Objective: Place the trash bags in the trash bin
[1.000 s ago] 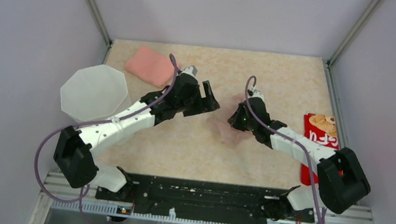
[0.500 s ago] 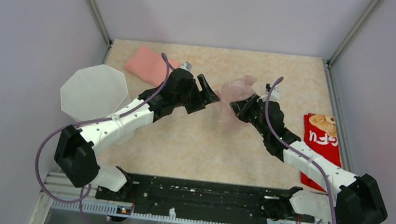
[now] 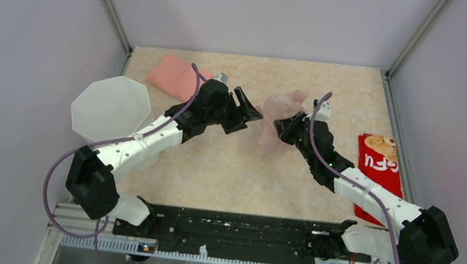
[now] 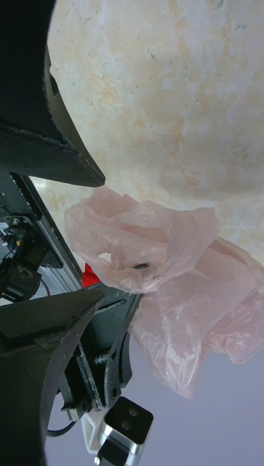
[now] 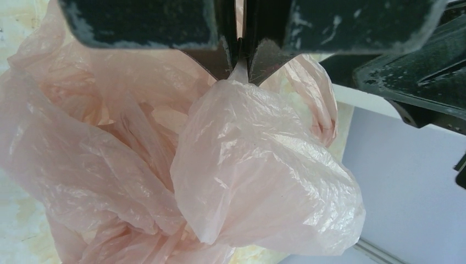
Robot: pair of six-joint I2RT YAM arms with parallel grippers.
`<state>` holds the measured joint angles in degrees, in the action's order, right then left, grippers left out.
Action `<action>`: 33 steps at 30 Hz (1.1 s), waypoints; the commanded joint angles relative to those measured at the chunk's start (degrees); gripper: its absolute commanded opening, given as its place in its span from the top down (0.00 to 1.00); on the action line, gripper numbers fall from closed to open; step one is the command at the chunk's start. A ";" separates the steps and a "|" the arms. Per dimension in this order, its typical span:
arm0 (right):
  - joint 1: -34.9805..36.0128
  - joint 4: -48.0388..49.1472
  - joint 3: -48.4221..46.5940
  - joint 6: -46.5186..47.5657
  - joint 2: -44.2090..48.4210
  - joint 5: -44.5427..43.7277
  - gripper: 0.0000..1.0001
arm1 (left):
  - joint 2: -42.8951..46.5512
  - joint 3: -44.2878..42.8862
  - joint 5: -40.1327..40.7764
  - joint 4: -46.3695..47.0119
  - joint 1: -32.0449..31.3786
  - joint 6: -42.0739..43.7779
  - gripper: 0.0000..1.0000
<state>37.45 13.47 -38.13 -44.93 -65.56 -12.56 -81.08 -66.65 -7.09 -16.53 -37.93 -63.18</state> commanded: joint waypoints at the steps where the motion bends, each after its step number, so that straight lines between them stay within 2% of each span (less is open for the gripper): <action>1: 1.86 -0.01 -1.99 2.98 1.69 -3.72 1.00 | 2.90 -1.34 -1.77 3.41 0.05 -1.65 0.26; 11: 4.13 -1.56 -3.72 5.09 1.66 -5.67 1.00 | -1.56 -3.13 -2.16 5.86 0.14 -3.70 0.31; 18: 5.16 -2.62 -3.18 6.08 3.07 -5.44 1.00 | -6.07 -5.08 -2.82 7.13 0.05 -2.87 0.41; 22: 5.18 -4.10 -2.19 6.50 6.08 -5.67 1.00 | -8.02 -4.58 -3.72 8.60 0.05 -1.50 0.55; 26: 5.11 -6.87 -1.70 7.72 6.95 -4.02 1.00 | -9.38 -6.34 -4.55 11.04 0.14 3.84 0.86; 28: 5.13 -10.04 -1.89 8.82 6.58 -2.21 1.00 | -9.84 -9.21 -6.85 11.60 0.07 8.60 0.98; 33: 5.18 -17.38 -2.76 9.96 2.27 2.17 1.00 | -8.88 -10.60 -17.03 16.07 -0.66 19.32 1.00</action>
<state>42.00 2.81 -39.40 -36.99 -60.20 -14.35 -91.42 -74.28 -15.18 -7.99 -37.93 -54.48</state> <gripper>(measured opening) 0.006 0.009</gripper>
